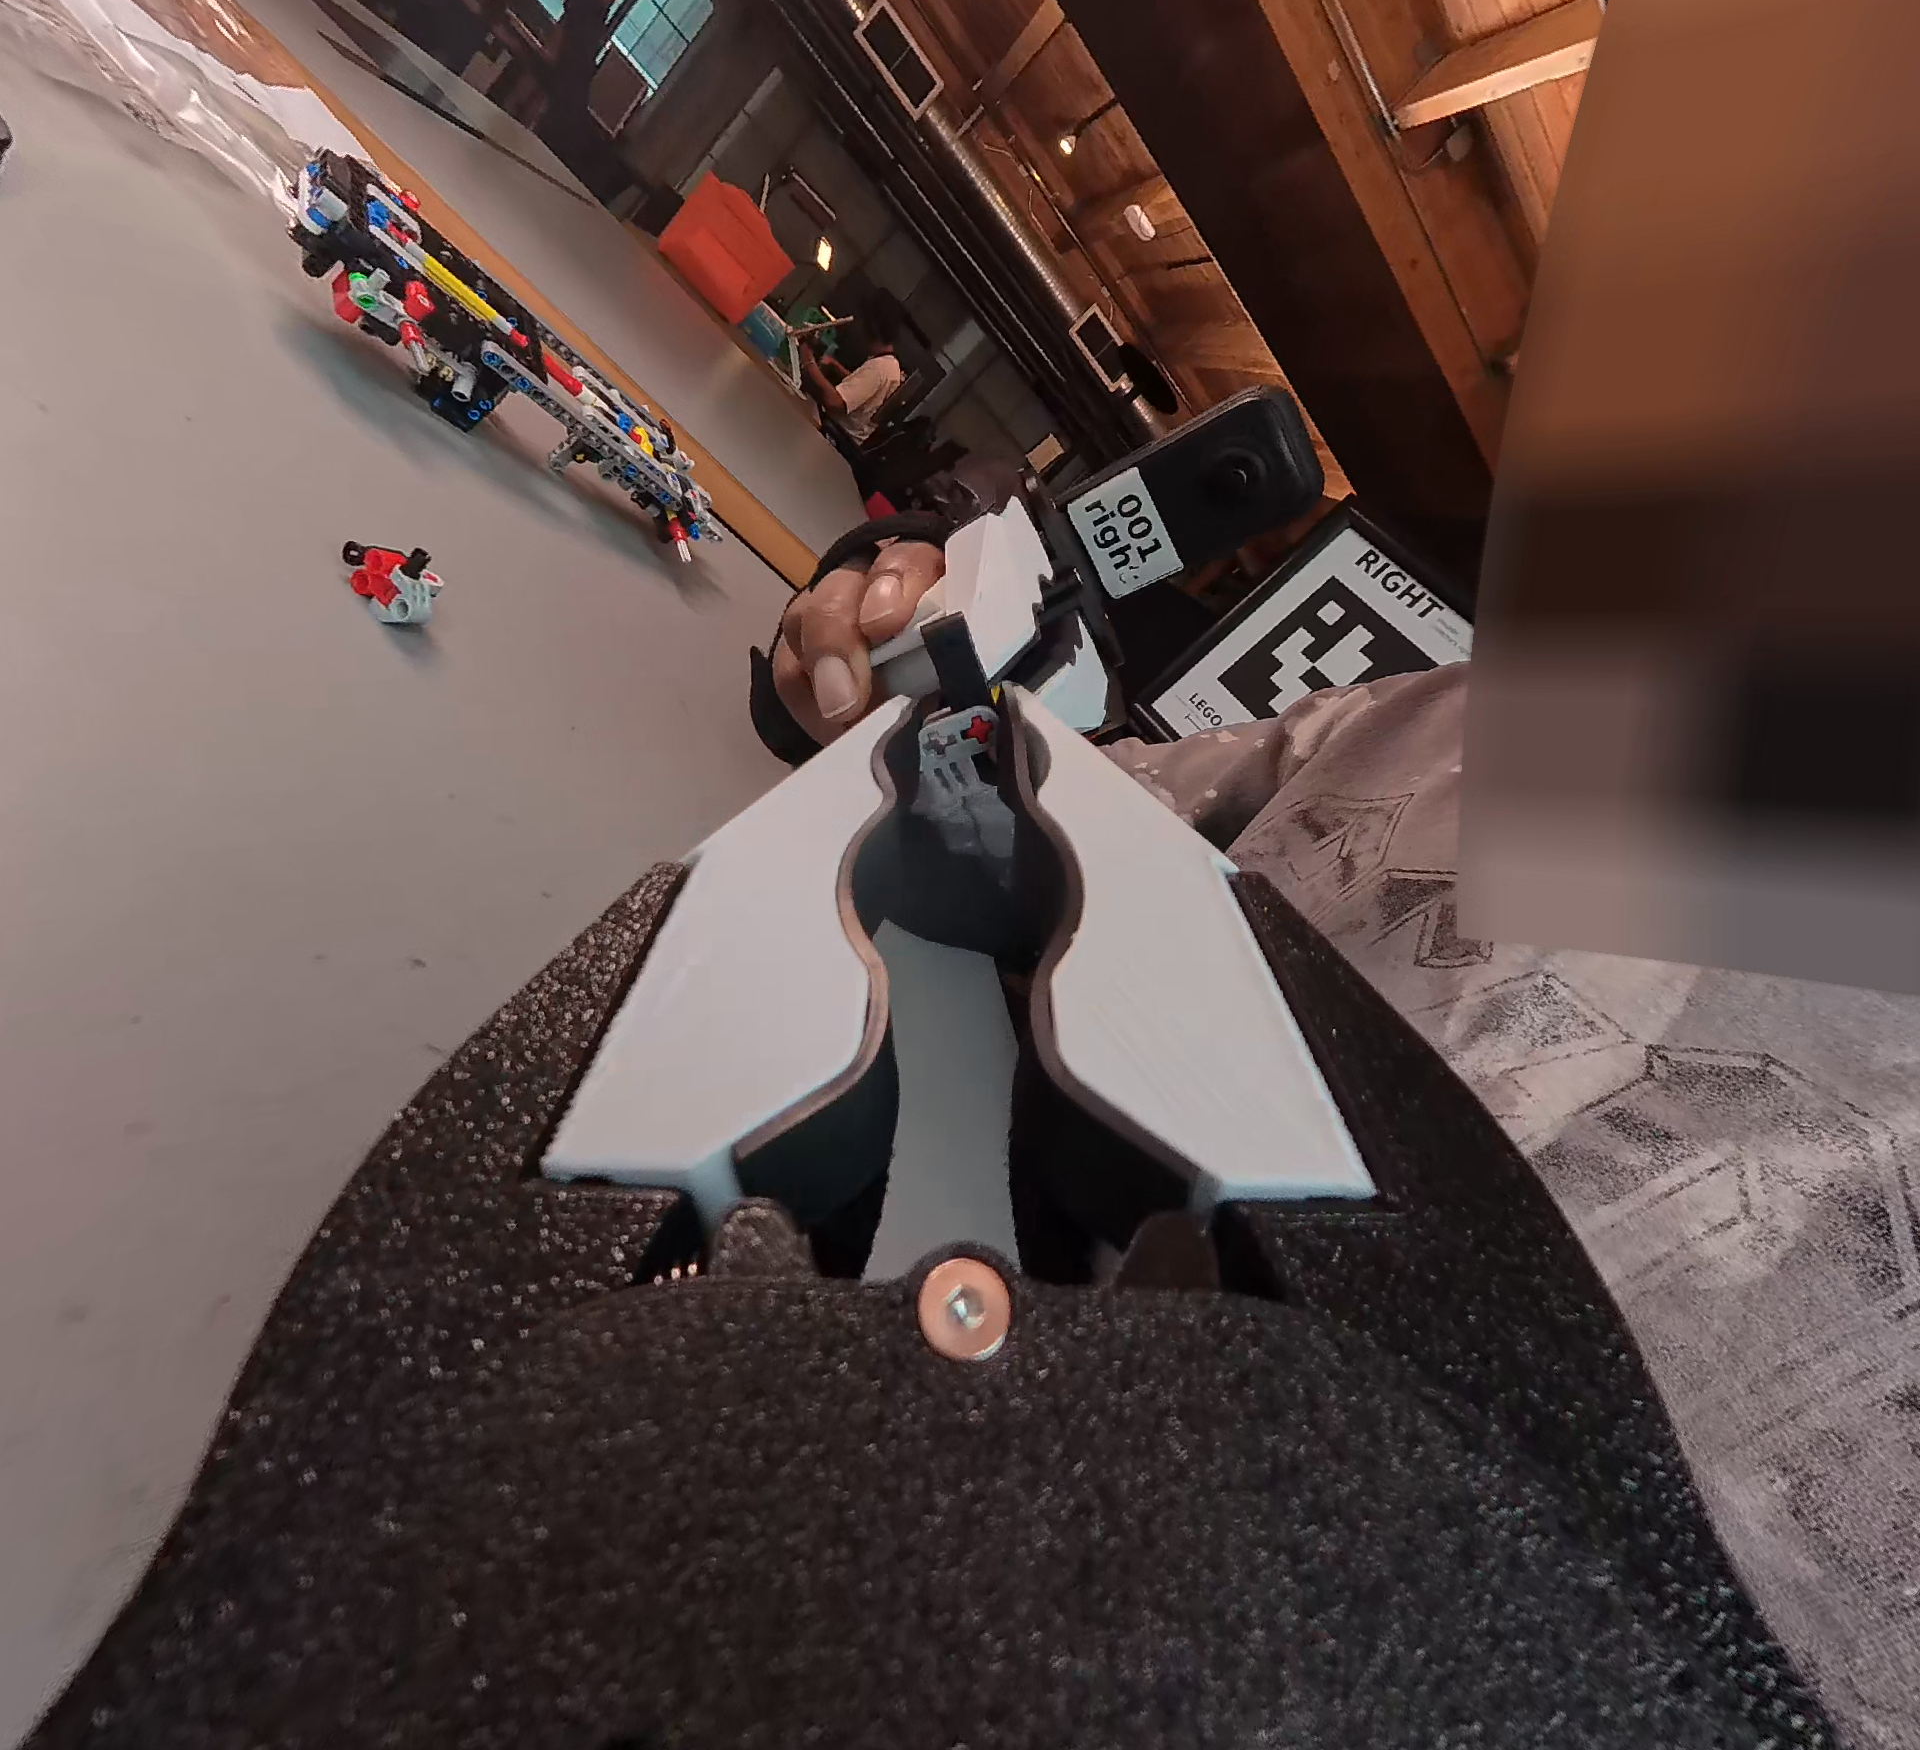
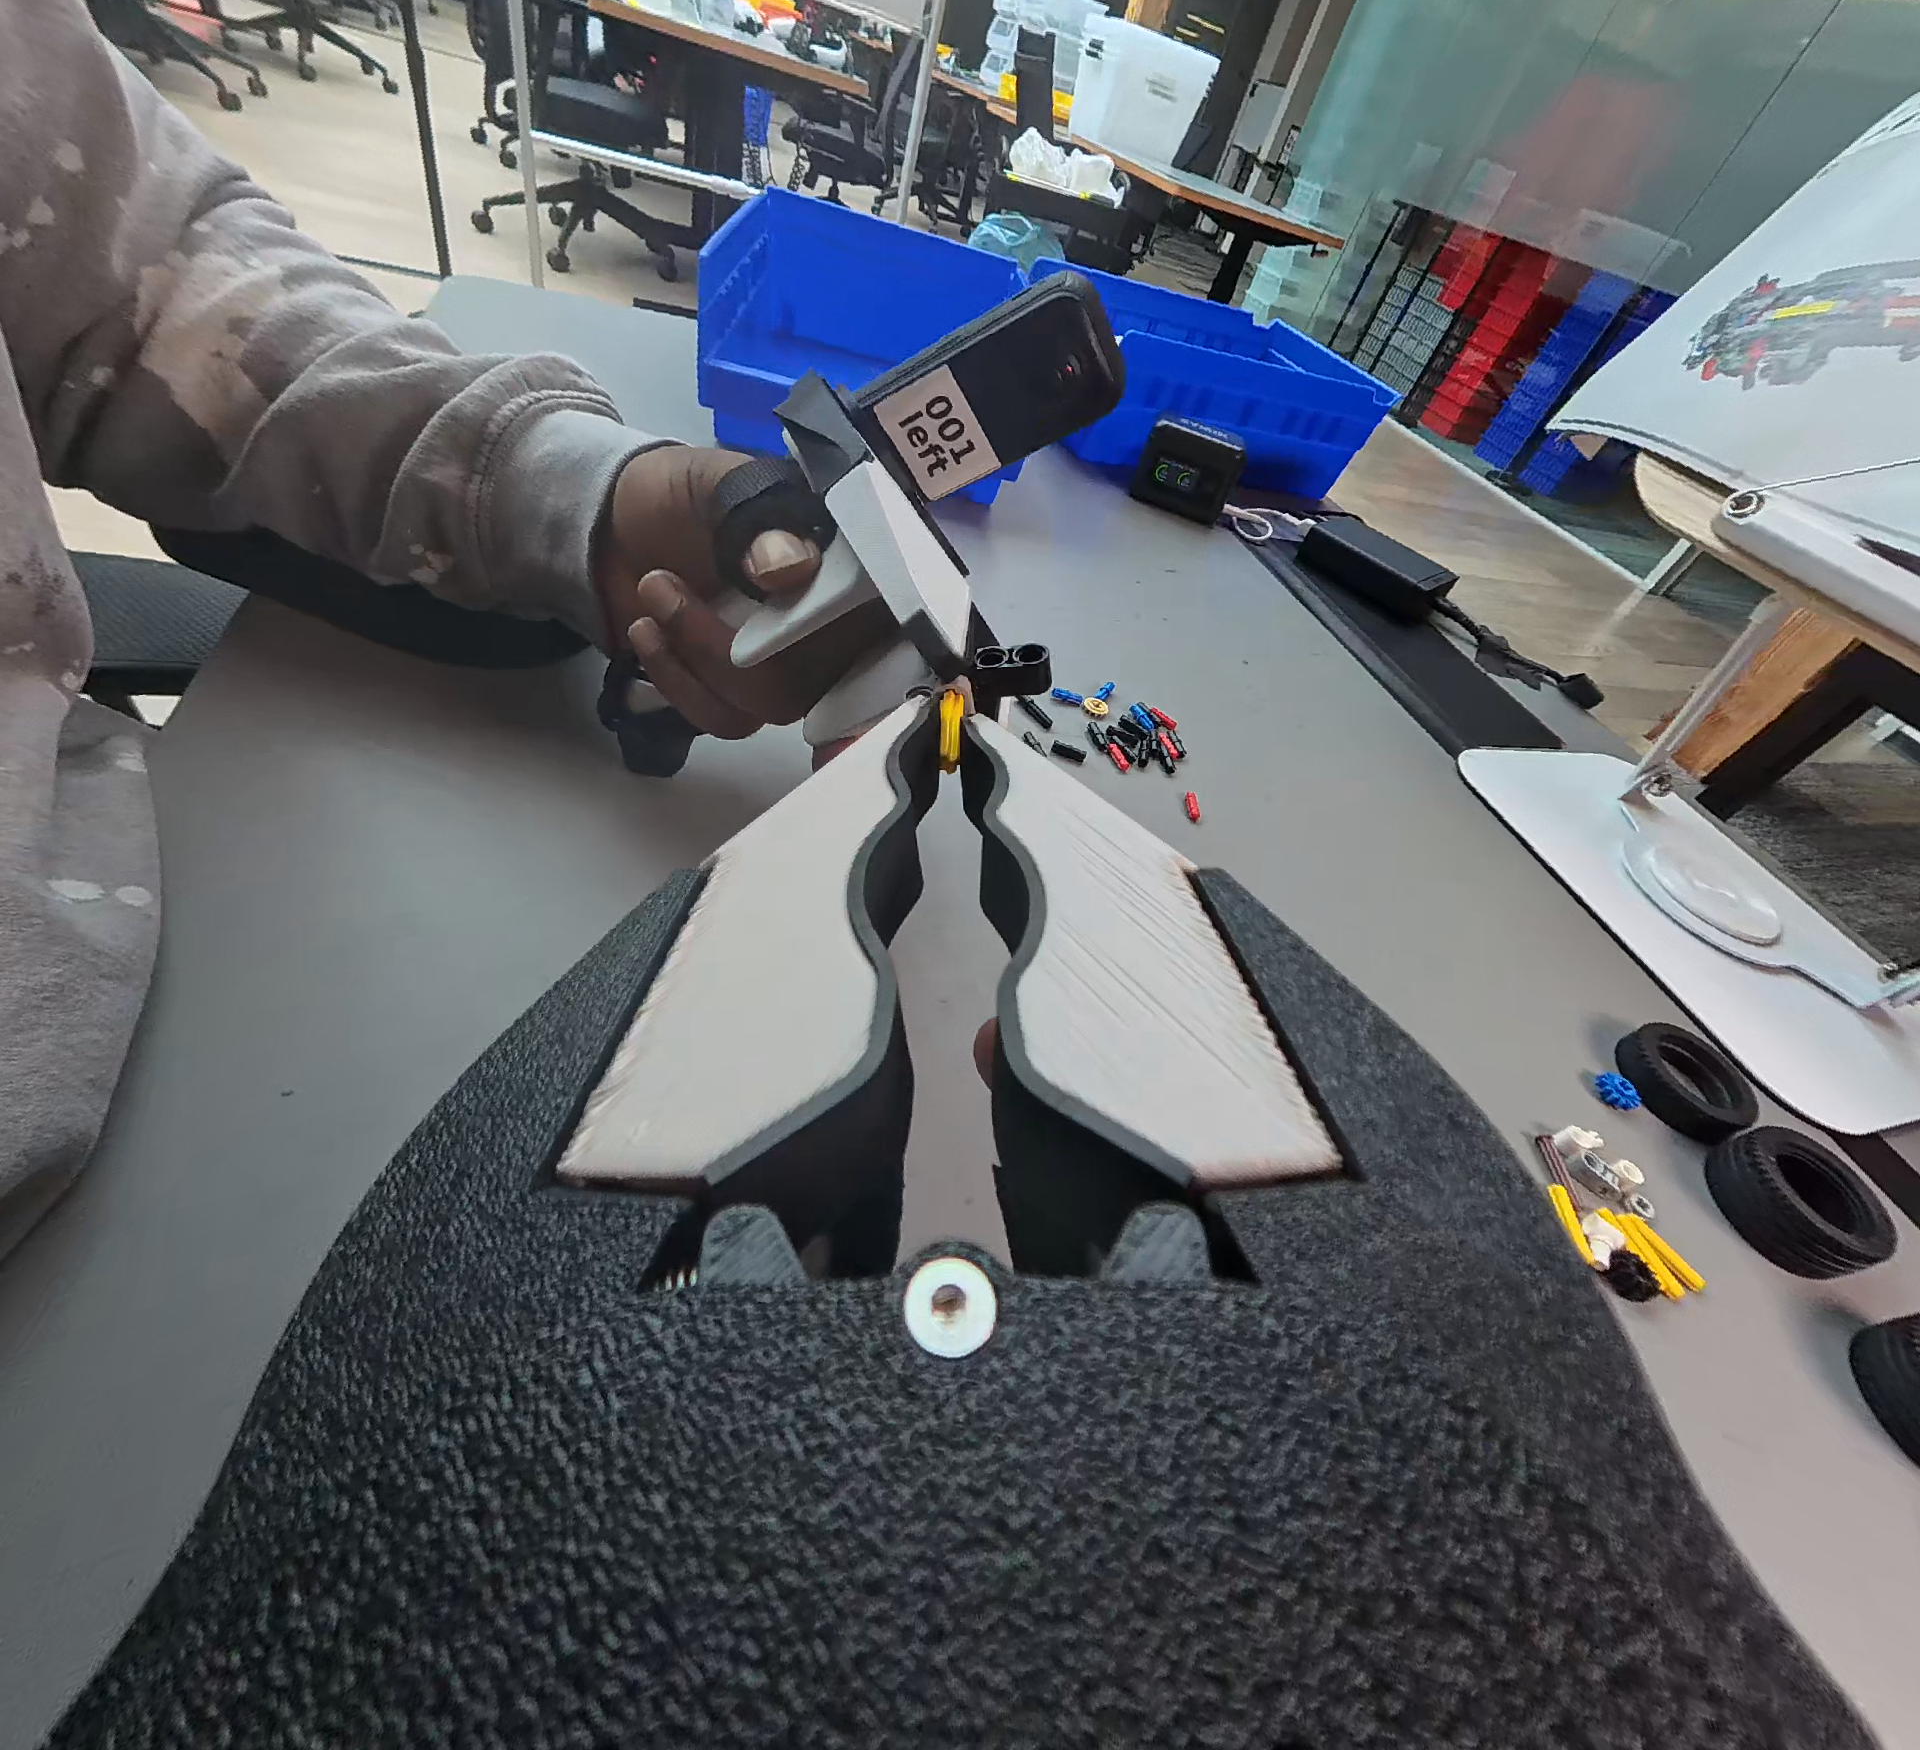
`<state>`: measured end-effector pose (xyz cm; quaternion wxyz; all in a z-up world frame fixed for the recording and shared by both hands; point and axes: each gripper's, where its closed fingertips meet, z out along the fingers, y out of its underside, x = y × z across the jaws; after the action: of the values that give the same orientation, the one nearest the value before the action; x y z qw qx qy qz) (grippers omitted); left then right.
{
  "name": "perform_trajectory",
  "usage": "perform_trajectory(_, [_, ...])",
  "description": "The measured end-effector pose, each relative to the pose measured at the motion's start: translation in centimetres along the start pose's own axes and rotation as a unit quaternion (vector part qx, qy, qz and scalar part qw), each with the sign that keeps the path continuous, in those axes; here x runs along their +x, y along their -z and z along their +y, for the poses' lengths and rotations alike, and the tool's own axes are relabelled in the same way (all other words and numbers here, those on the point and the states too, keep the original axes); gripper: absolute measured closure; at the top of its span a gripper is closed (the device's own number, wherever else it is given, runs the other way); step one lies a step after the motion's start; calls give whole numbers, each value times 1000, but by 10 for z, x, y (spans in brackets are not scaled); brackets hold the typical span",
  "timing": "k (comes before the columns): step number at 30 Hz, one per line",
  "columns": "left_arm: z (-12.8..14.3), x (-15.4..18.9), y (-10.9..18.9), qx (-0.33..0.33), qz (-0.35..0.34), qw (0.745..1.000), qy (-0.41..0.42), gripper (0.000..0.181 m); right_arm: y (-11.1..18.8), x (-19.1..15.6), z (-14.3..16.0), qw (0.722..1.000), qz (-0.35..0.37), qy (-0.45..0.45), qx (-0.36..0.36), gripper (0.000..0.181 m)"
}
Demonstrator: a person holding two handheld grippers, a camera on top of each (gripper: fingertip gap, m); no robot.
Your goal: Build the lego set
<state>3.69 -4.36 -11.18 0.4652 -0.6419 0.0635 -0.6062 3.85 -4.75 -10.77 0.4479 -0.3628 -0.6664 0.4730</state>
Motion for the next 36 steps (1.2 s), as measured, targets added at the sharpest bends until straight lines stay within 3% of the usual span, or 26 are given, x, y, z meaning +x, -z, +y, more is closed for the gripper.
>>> perform_trajectory(4, [3, -1, -1, -7, 2, 1000, 6, 169, 0, -1, 1, 1000, -4, 10, -1, 181])
perform_trajectory(5, [8, 3, -8, -21, 9, 1000, 3, 178, -2, -1, -3, 1000, -1, 7, 10, 181])
perform_trajectory(8, [19, 7, -25, -42, 5, 999, -17, 170, -3, 0, -9, 999, 10, 45, 17, 181])
perform_trajectory(10, [26, 14, -40, -75, 18, 996, -41, 169, -5, -3, -22, 998, -4, 24, 54, 181])
perform_trajectory(13, [2, 3, -28, -38, -10, 998, -50, 169, 17, 27, -33, 997, 37, 7, 71, 181])
perform_trajectory(17, [-7, -4, -18, -27, -40, 997, -64, 169, 35, 56, -27, 992, 76, -46, 88, 181])
perform_trajectory(31, [5, -12, -13, -25, -45, 998, -34, 169, 33, 75, -3, 989, 97, -90, 68, 181])
perform_trajectory(36, [7, -14, -18, -35, -51, 997, -36, 169, 60, 88, -24, 985, 131, -80, 77, 181])
